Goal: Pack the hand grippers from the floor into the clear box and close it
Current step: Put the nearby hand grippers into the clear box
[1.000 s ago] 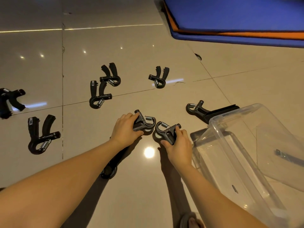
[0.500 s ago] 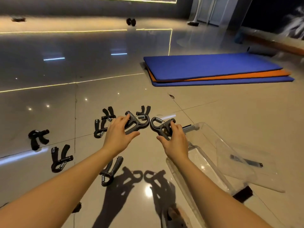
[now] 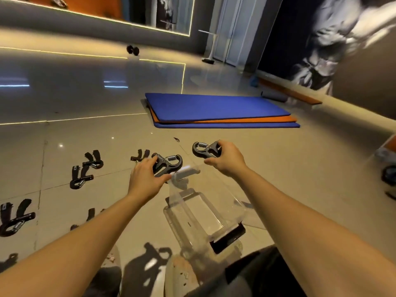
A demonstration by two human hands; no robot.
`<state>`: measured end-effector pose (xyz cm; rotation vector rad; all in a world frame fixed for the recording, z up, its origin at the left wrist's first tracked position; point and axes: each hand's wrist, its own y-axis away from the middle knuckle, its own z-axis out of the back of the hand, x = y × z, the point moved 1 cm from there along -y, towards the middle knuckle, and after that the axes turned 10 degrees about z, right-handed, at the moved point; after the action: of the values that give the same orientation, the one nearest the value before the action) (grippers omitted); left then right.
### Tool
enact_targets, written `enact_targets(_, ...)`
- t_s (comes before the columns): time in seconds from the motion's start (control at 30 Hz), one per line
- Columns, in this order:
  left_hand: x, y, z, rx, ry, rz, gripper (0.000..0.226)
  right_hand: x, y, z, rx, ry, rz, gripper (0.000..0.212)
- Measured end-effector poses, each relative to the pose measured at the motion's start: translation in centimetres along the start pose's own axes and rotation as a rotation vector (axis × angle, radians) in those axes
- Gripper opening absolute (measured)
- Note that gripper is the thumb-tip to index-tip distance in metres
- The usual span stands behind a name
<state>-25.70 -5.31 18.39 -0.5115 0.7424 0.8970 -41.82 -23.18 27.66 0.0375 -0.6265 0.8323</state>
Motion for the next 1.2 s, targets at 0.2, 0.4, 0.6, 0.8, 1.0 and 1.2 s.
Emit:
enact_targets(0.2, -1.8, 1.1, -6.2, 0.136, 0.044, -0.004, 0.074, -3.4, -0.6, 1.9, -0.052, -0.043, -0.050, 0.046)
enact_targets(0.4, -1.1, -0.6, -12.0, 0.220, 0.041, -0.008, 0.067, -11.0, -0.6, -2.0, -0.082, -0.061, -0.114, 0.054)
enact_targets(0.6, -0.5, -3.2, -18.6, 0.324, -0.003, 0.020, 0.066, -18.9, -1.3, -6.9, -0.108, -0.124, -0.206, 0.069)
enact_targets(0.8, 0.7, -5.7, -23.6, 0.398, -0.071, 0.115, 0.064, -23.8, -4.2, -10.7, -0.139, -0.208, -0.300, 0.074)
enact_targets(1.0, 2.2, -8.4, -28.2, 0.456, -0.117, 0.285, 0.064, -25.9, -7.2, -13.4, -0.159, -0.185, -0.324, 0.082)
enact_targets(1.2, 3.4, -9.6, -31.4, 0.381, -0.248, 0.346, 0.072, -27.2, -9.1, -15.4, -0.187, -0.164, -0.322, 0.077)
